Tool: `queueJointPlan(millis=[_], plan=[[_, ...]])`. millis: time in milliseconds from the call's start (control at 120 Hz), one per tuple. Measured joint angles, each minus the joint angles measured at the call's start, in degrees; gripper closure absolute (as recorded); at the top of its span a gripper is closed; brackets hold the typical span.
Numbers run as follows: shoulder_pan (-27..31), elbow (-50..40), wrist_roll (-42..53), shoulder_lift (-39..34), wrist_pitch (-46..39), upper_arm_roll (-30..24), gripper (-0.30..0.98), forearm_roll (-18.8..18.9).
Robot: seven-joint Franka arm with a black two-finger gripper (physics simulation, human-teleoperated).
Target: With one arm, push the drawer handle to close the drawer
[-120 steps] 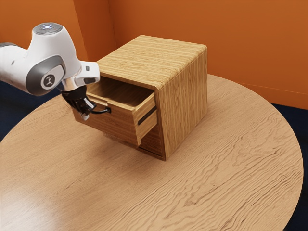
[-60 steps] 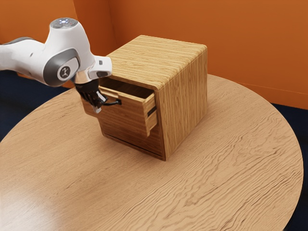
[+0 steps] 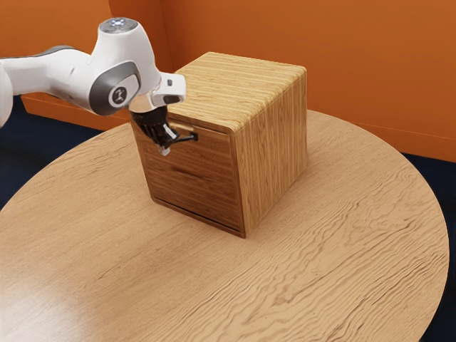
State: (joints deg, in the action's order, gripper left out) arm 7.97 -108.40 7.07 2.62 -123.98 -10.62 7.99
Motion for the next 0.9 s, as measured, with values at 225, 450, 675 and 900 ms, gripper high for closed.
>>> queueJointPlan(millis=[225,450,675,900], plan=[[0.6,-14.2,-3.3,-15.8,1.3,-0.3,0.79,-5.5],[1.3,-3.7,-8.5,-23.2,20.0,0.3,0.58,-7.9],[0.5,0.6,-4.0,-21.4,27.7,6.4,0.2,-6.2],[0.4,-1.3,-1.0,-22.2,30.3,6.5,0.07,-6.0]])
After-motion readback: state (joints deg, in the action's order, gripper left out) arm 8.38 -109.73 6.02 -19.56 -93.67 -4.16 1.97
